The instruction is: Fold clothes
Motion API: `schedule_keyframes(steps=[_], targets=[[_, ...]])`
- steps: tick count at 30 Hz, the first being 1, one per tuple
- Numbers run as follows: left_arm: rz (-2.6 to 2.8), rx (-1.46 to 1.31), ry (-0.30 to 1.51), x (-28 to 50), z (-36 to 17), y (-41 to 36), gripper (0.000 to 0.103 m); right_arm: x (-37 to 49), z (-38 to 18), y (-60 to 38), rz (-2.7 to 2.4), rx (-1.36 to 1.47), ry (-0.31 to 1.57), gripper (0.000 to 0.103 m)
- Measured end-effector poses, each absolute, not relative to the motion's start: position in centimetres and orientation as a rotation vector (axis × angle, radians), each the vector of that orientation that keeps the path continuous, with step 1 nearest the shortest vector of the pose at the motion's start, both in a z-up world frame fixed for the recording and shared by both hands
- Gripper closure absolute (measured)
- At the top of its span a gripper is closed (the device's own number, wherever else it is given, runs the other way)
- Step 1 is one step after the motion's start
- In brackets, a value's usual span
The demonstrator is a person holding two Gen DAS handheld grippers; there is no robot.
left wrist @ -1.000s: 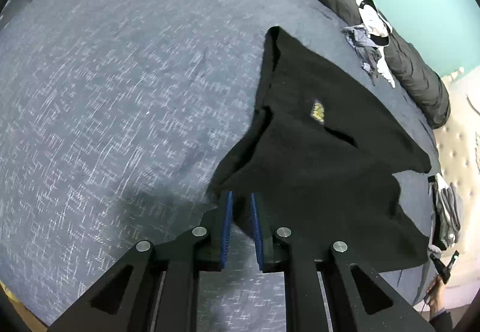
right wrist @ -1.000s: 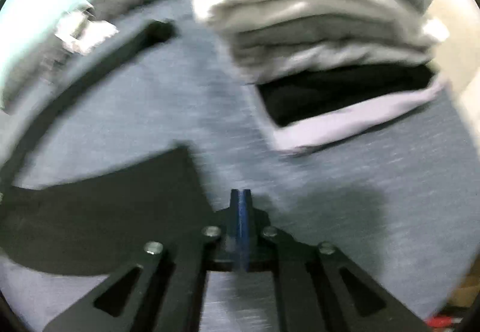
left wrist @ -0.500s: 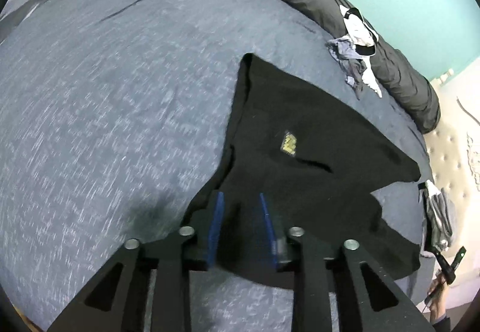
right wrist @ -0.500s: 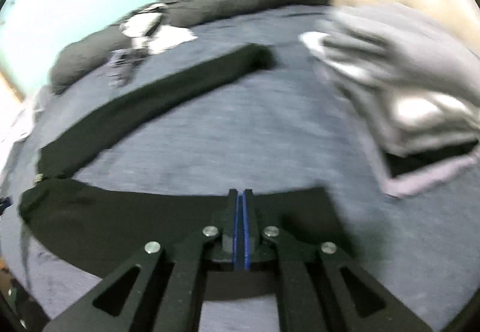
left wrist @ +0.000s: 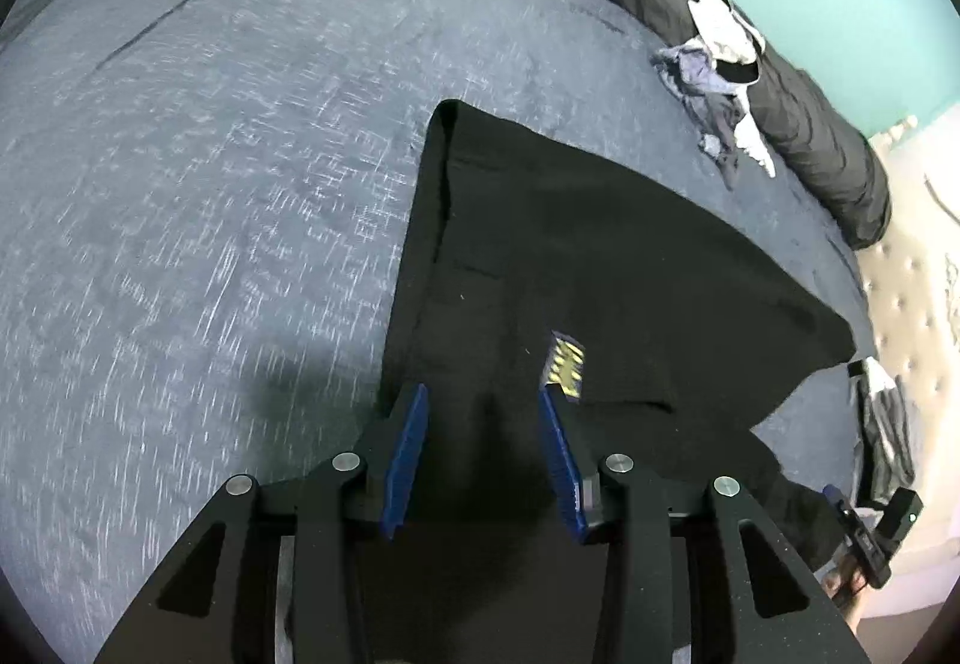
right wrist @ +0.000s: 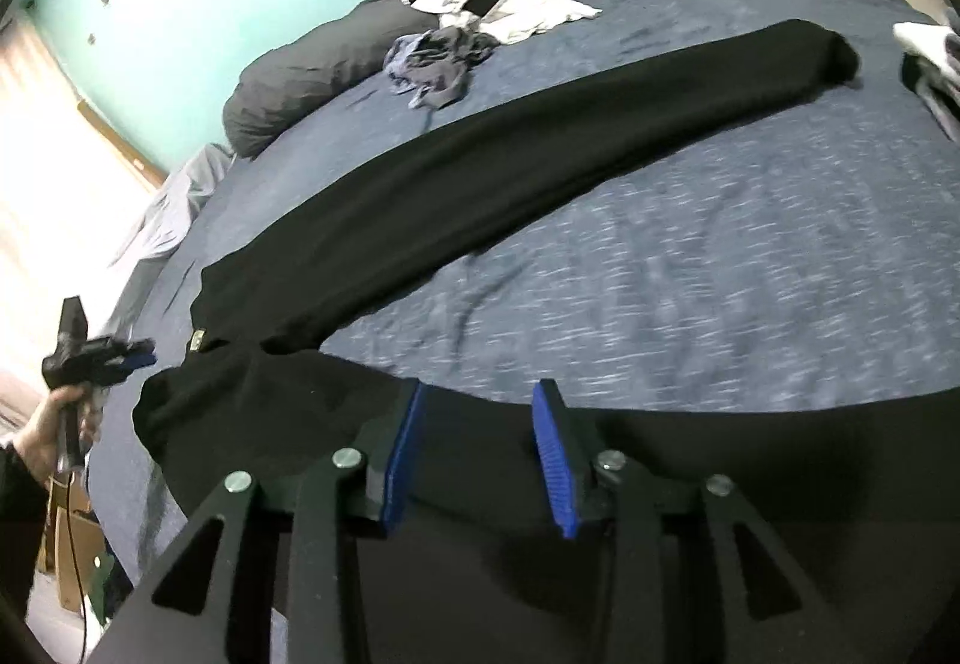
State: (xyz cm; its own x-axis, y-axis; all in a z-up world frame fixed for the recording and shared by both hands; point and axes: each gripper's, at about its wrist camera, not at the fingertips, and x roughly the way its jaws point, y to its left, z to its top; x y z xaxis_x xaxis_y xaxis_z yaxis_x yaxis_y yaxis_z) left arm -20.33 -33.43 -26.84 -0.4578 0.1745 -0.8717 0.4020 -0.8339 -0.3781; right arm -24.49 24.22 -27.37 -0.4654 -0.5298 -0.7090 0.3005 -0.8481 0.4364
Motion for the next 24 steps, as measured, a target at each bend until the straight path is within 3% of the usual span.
schedule_keyframes(steps=[11, 24], targets=[[-2.339, 1.576, 0.88, -22.5, -30.0, -34.7, 0.061, -23.2, -29.7, 22.3, -2.278, 1.203, -0.299, 0.061], [-2.402, 1.59, 0.795, -24.5, -29.6, -33.3, 0.061, -23.7, -31.3, 22.8, -2.224, 1.224, -0.423, 0.059]])
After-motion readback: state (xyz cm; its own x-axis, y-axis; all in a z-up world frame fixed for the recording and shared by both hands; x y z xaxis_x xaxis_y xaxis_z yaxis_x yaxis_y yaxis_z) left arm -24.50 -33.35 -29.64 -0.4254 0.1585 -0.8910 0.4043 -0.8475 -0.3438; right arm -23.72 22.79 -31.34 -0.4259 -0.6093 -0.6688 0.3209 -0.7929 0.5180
